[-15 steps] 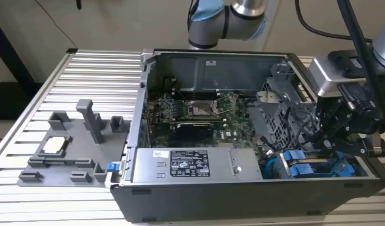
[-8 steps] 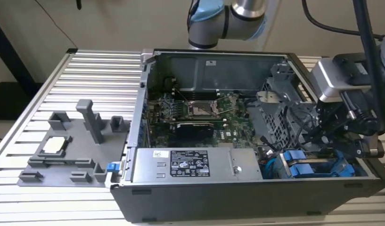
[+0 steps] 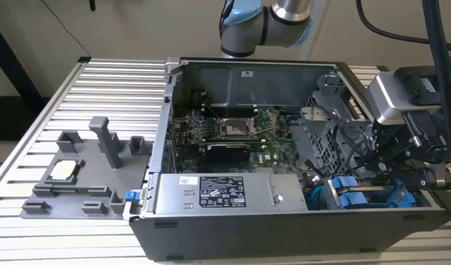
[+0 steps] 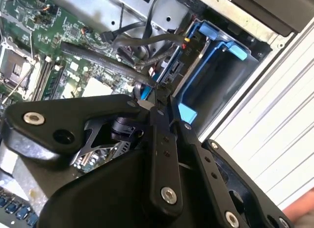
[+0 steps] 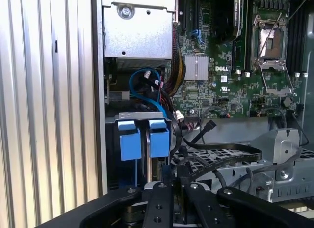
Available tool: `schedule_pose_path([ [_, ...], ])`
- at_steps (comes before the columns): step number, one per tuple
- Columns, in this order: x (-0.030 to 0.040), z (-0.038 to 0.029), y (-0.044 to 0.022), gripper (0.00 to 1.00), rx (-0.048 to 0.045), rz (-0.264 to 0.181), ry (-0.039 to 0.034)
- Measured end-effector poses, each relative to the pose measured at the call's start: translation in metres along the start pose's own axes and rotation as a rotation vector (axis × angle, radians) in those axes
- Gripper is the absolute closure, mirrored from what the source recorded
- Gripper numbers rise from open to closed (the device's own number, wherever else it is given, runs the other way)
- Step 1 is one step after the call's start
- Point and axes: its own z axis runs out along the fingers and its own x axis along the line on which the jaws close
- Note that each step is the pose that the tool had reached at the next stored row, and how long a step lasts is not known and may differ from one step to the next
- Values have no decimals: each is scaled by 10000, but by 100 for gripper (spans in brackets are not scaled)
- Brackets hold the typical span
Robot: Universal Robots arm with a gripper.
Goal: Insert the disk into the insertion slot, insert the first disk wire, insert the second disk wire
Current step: 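Insert the second disk wire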
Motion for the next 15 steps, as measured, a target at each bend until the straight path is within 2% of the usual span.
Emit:
schedule_pose_path([
  [1, 0, 0, 0, 84, -5, 3, 2],
  [3, 1, 9, -2, 84, -141, 34, 23],
  [5, 7, 27, -8, 84, -224, 55, 37],
  [12, 32, 140, -115, 84, -315, 79, 40],
  [15, 42, 181, -119, 84, -324, 87, 40],
])
